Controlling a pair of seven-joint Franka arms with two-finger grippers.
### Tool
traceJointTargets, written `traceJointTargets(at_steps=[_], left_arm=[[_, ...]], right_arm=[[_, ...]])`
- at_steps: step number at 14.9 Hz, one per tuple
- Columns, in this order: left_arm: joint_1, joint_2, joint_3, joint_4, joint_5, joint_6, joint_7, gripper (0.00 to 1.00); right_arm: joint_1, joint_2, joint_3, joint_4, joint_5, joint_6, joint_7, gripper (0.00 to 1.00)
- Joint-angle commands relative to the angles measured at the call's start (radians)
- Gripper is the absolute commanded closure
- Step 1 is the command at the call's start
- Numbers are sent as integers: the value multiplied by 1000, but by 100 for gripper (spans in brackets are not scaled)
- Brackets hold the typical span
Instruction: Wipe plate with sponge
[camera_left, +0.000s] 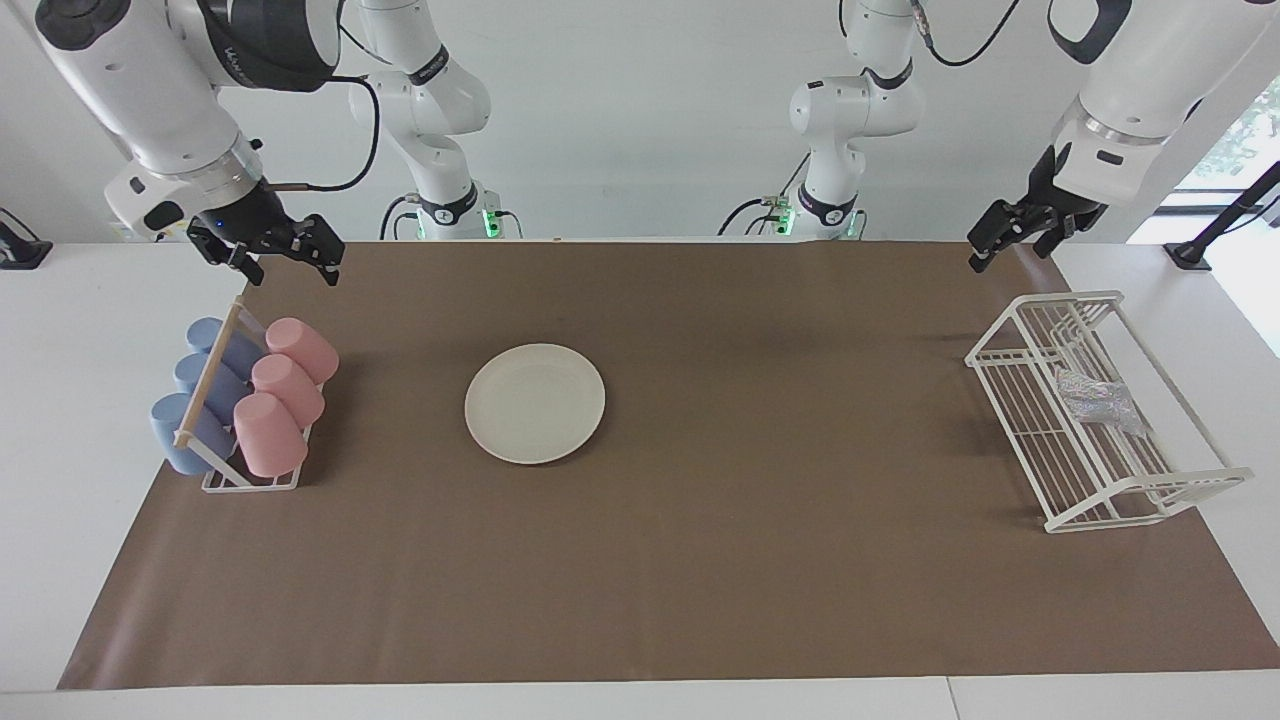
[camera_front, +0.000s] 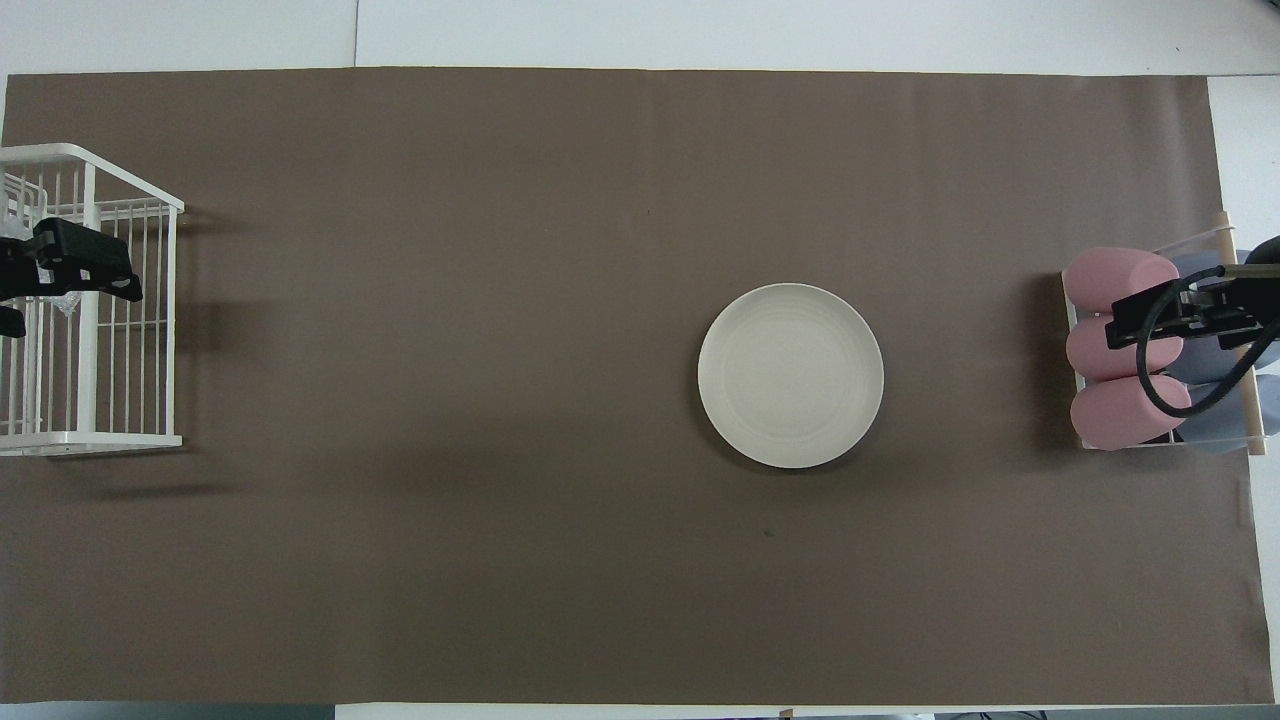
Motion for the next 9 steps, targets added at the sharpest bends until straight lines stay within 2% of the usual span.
traceJointTargets(at_steps=[1, 5, 7, 9], left_arm=[[-5, -57, -1, -37, -17, -33, 53, 0], [-26, -74, 2, -112, -18, -7, 47, 0], [-43, -26, 31, -87, -34, 1, 47, 0], [-45, -16, 44, -75, -43, 14, 53, 0]], right_arm=[[-3, -6, 7, 0, -1, -7, 19, 0], [-12, -8, 7, -1, -1, -14, 25, 0], [-7, -8, 7, -1, -1, -15, 25, 0], [-6, -8, 7, -1, -1, -14, 25, 0]])
